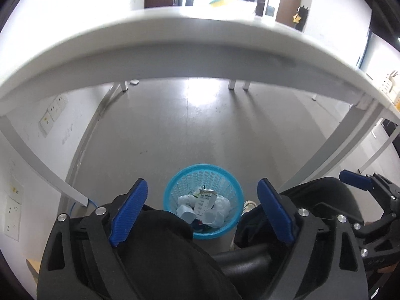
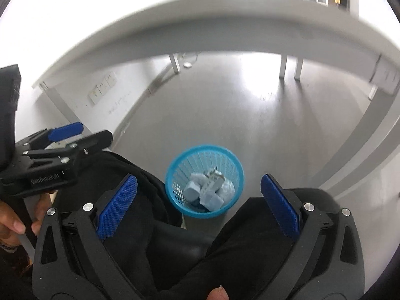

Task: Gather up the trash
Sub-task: 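Raise both tools back up toward the sponge on the table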

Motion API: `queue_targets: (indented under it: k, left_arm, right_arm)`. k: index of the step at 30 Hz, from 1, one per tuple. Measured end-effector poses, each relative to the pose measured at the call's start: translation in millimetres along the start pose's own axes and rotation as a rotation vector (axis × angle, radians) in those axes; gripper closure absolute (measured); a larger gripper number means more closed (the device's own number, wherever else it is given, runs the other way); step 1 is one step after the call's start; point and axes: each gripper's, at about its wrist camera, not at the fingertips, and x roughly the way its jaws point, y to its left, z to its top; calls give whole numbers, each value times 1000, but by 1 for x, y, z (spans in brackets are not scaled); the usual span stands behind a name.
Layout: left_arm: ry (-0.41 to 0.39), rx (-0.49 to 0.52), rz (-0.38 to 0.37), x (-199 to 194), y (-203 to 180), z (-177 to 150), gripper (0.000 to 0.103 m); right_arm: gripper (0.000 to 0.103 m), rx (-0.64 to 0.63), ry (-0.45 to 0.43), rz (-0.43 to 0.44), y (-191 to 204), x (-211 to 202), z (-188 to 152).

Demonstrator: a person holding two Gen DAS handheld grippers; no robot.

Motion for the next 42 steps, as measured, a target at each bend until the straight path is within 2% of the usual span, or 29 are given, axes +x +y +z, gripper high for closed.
queue_targets:
  k: [8,12,15,18,22,26,30,33,36,42]
  left_arm:
    - [-83,10,-20,-59,-3,12,6]
    - [-144,25,-49,-86,-2,24,6]
    - [-204,12,-47,-103,-1,32,6]
    - [-236,19,-47,-115,-4,42,6]
    - [-286,22,-34,-125,-4,57,6]
    - [-287,4,-78,-130,2,76,6]
    - [-304,-7,-84,-136,7,92,6]
    - [-344,11,-80,-143,5,105,6]
    - [-365,29,-87,-143,3,117,6]
    - [-366,76,-92,-123,-2,144,6]
  right_arm:
    - [8,-29,-80,-16,4,-48,8]
    - [8,-28,-152,-6,6,-77,13]
    - [8,-24,-239,-12,5,-92,16]
    - [8,1,-260,-8,2,-97,24]
    - [8,-38,-275,-41,4,-103,37]
    - [8,-22,-324,-23,3,-114,50]
    - [8,-53,-366,-27,6,-125,66]
    - [8,-40,-392,-20,3,-133,83]
    - [8,-8,-390,6,-3,-132,100]
    - [8,-15,-365,-28,-10,-115,138]
